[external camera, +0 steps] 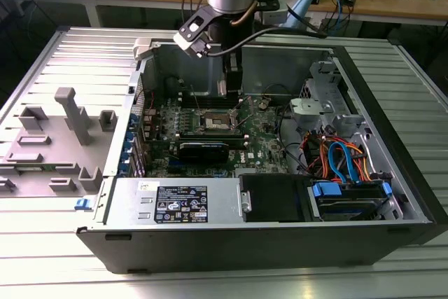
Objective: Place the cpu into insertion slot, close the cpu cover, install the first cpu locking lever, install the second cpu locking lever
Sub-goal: 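Place the cpu into insertion slot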
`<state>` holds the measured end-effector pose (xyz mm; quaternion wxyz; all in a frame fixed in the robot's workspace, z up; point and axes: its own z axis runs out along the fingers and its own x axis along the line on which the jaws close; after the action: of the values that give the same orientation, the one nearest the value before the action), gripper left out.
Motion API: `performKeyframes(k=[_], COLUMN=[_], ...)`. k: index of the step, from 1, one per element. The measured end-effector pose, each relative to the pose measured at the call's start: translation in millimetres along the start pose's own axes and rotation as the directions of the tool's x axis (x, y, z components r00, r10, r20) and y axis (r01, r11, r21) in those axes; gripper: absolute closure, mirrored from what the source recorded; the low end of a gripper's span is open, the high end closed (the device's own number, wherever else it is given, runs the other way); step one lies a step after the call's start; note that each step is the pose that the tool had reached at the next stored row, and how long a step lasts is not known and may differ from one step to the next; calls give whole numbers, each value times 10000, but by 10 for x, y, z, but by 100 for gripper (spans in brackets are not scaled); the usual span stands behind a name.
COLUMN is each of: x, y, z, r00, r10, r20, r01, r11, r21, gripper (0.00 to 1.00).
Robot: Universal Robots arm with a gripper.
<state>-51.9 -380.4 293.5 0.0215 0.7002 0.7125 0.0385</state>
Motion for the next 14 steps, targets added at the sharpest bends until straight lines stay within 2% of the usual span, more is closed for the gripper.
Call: performKeyframes(k=[3, 6, 10, 14], x=[-1, -2, -2, -3], y=[-25, -96, -141, -149], z=[72, 148, 186, 207], r00=[10000, 10000, 10000, 10000], r10=[1, 0, 7, 6], r20=[1, 2, 2, 4], r01=[-1, 0, -7, -6], r11=[10000, 10000, 10000, 10000], r21=[0, -2, -1, 0], gripper=[46, 46, 46, 46])
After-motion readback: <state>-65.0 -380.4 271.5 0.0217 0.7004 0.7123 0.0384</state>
